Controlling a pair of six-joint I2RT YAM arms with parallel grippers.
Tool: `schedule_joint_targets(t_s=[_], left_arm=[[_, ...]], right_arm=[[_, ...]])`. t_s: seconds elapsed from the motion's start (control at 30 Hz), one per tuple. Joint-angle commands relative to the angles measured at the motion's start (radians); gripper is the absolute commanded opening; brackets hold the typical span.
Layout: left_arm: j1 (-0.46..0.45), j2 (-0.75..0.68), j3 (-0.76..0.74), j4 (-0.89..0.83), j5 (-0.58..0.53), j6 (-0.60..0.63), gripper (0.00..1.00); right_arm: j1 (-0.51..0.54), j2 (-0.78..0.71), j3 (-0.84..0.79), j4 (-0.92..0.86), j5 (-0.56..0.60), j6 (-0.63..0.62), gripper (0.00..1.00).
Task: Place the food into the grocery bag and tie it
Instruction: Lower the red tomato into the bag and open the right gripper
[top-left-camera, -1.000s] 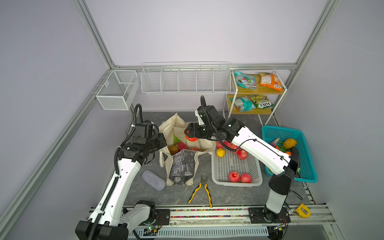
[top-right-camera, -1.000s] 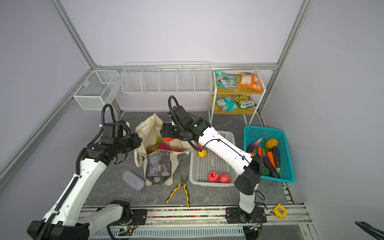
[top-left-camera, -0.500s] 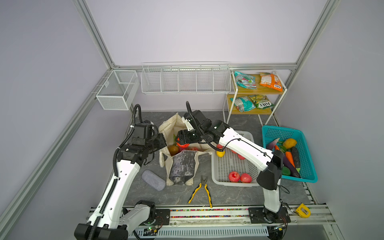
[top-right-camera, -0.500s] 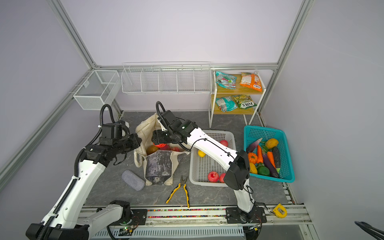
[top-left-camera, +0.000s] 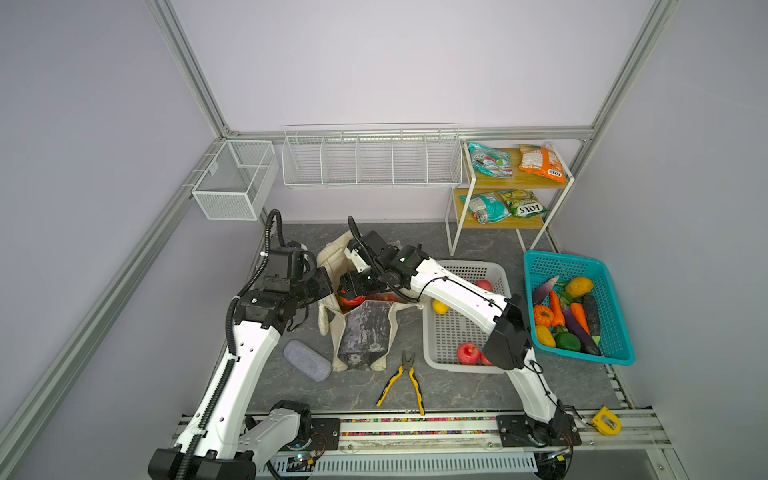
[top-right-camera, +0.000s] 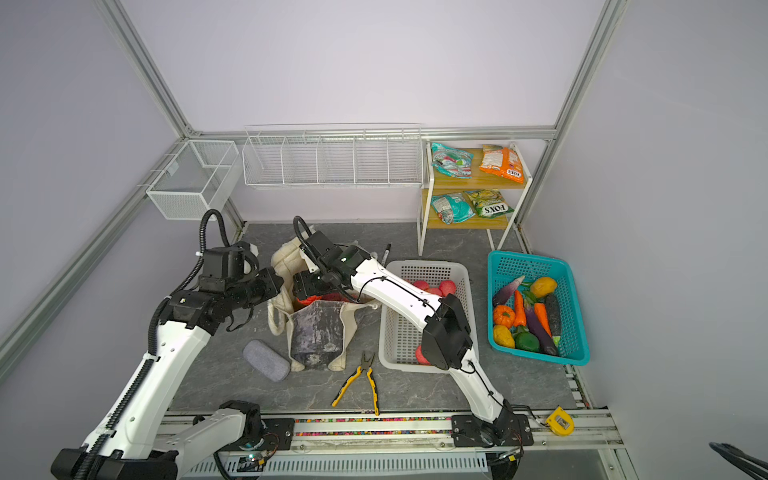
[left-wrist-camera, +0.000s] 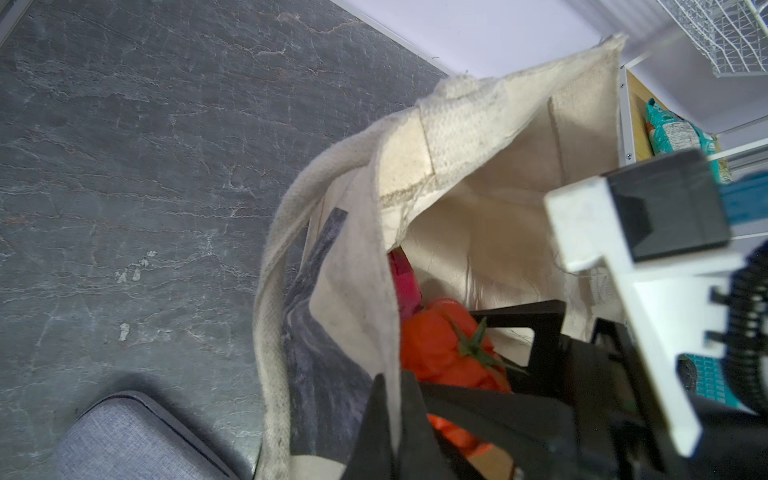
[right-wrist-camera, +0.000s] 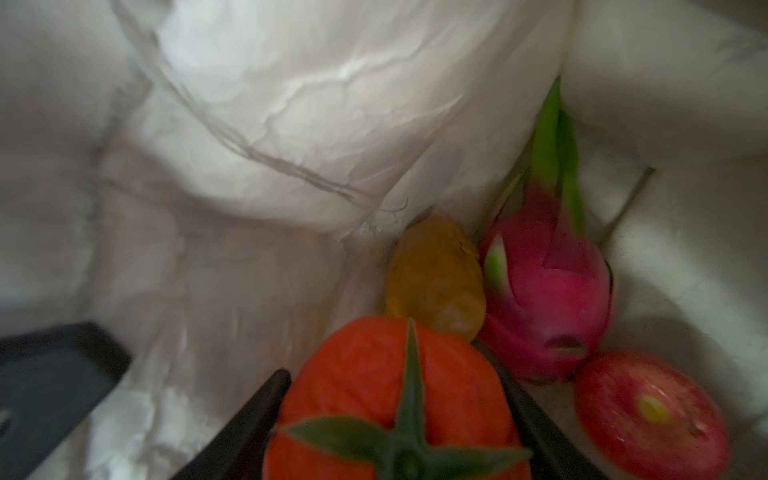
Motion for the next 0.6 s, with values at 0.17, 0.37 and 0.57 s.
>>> schedule_joint_targets(t_s=[0.17, 0.37, 0.57], left_arm=[[-0.005, 0.009, 0.003, -0.003, -0.001, 0.007, 0.00], [-0.005, 0.026, 0.012, 0.007, 0.002, 0.016, 0.00], [-0.005, 0.039, 0.017, 0.020, 0.006, 0.017, 0.00]], right_arm=[[0.034, 0.042, 0.012, -0.070, -0.022, -0.077, 0.53], [0.036, 0.060, -0.048, -0.070, -0.021, -0.126, 0.54], [0.035, 0.075, -0.101, -0.067, -0.008, -0.144, 0.56]])
